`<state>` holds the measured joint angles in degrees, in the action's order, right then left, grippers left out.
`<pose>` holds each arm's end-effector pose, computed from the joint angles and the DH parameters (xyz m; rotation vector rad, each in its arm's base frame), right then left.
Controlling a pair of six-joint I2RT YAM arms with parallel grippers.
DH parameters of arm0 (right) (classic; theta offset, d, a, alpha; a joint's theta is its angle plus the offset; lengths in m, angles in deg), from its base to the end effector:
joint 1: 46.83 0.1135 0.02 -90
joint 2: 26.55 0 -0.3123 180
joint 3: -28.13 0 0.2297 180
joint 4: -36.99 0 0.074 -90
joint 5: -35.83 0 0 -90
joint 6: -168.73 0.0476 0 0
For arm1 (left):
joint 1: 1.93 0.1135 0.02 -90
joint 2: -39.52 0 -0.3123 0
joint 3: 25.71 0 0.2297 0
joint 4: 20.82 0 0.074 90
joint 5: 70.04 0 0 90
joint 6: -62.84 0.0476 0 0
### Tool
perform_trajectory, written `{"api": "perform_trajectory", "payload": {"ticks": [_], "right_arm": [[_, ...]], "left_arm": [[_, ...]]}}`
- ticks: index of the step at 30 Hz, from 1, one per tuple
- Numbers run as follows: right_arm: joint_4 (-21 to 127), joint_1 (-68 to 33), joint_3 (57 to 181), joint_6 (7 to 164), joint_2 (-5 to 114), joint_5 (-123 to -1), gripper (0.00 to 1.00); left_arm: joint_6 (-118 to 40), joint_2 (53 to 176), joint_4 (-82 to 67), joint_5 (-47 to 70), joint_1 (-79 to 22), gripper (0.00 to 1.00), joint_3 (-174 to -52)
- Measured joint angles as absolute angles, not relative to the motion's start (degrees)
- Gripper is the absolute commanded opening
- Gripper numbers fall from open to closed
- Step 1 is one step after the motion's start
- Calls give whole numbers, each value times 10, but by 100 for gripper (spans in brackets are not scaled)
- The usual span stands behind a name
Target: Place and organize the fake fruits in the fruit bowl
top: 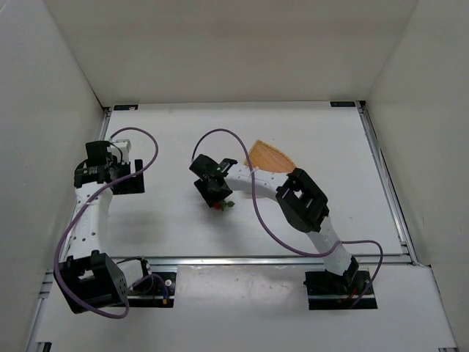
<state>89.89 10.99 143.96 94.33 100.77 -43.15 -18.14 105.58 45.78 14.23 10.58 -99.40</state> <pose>0.2669 0.4070 0.2072 -0.9058 2.5085 0.1561 0.1802 0.0351 0.3254 -0.0429 2.5914 0.0070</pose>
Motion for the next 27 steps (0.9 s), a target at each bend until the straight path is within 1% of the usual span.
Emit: {"api": "perform_trajectory", "payload": {"ticks": [1, 2, 3, 5, 8, 13, 16, 20, 23, 25, 27], "right_arm": [[899, 110, 1440, 946, 1009, -436, 42], [898, 110, 1440, 949, 1009, -440, 26], [898, 110, 1441, 950, 1009, -442, 20], [898, 110, 1441, 954, 1009, -446, 11], [898, 110, 1439, 959, 1008, -449, 5], [908, 111, 1409, 966, 966, -453, 1], [918, 110, 1392, 973, 908, -454, 1], [917, 96, 1378, 990, 811, -456, 1], [910, 51, 1360, 1006, 744, -455, 1], [911, 2, 1352, 1020, 720, -449, 5], [912, -53, 1348, 1034, 718, -443, 7]], "left_arm": [[-181, 1057, 458, 142, 106, 100, -994], [-181, 1057, 458, 143, 106, 100, -994], [-181, 1057, 458, 144, 106, 100, -994], [-181, 1057, 458, 144, 106, 100, -994], [-179, 1057, 458, 145, 106, 100, -994], [-171, 1058, 458, 148, 94, 100, -994], [-165, 1068, 460, 152, 64, 100, -998], [-161, 1111, 464, 161, 9, 100, -1026], [-160, 1157, 465, 169, -43, 100, -1066], [-158, 1195, 465, 184, -92, 100, -1099], [-153, 1232, 463, 202, -146, 100, -1129]]}}
